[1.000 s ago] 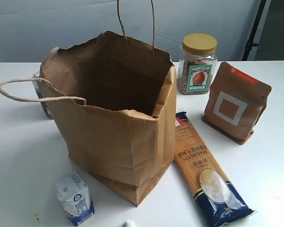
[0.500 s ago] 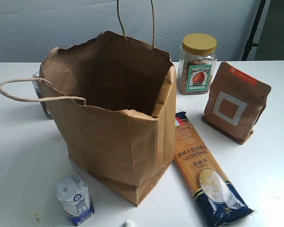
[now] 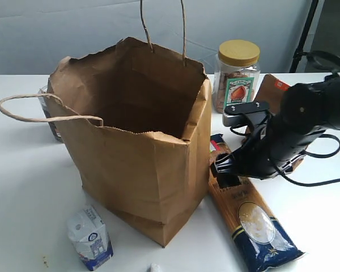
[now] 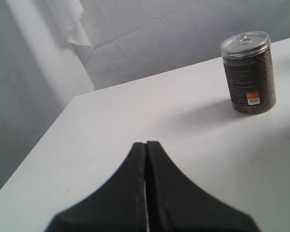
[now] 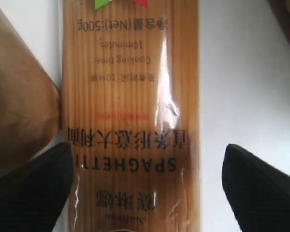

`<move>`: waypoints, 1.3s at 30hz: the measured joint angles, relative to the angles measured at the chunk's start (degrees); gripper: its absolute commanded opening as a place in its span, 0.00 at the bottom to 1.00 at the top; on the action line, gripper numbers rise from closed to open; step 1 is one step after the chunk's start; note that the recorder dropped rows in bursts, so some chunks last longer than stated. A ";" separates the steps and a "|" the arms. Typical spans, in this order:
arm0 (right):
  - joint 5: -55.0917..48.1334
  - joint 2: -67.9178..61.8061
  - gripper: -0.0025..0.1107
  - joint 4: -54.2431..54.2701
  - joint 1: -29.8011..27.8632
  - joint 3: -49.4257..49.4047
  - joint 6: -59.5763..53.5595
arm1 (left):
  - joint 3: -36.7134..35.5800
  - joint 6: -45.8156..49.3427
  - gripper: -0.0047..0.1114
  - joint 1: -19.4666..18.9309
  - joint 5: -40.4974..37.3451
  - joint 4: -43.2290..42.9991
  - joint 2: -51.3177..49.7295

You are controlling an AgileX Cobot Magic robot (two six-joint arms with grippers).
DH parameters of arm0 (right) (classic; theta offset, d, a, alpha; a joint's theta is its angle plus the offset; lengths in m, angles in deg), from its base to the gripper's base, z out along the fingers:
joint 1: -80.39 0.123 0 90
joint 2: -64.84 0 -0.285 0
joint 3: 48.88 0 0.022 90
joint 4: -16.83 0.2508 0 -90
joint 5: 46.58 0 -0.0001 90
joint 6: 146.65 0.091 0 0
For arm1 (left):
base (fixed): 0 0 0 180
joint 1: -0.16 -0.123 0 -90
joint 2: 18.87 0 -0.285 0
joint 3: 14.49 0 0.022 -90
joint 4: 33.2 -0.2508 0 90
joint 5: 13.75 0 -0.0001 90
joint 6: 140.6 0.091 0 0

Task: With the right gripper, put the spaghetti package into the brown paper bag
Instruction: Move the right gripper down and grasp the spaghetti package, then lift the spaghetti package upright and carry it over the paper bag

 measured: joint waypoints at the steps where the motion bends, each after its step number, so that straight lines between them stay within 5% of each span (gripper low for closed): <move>1: -0.14 -0.94 0.76 -0.12 0.51 0.57 0.00 | 0.00 0.00 0.04 0.00 0.00 0.00 0.00; 5: -0.14 -3.51 0.82 -0.46 1.51 1.42 0.00 | 0.00 0.00 0.04 0.00 0.00 0.00 0.00; 11: -0.03 -6.26 0.79 -0.65 1.64 1.55 0.00 | 0.00 0.00 0.04 0.00 0.00 0.00 0.00; 13: 0.08 -6.51 0.66 -0.78 1.64 1.79 0.00 | 0.00 0.00 0.04 0.00 0.00 0.00 0.00; 17: -0.11 -6.79 0.06 -1.37 1.64 2.03 0.87 | 0.00 0.00 0.04 0.00 0.00 0.00 0.00; 18: -0.16 -6.79 0.03 -1.72 1.64 2.13 1.20 | 0.00 0.00 0.04 0.00 0.00 0.00 0.00; 28: 14.96 -0.50 0.02 -2.21 1.72 -9.26 4.67 | 0.00 0.00 0.04 0.00 0.00 0.00 0.00; 39: 20.55 28.64 0.02 -1.98 1.72 -25.07 7.98 | 0.00 0.00 0.04 0.00 0.00 0.00 0.00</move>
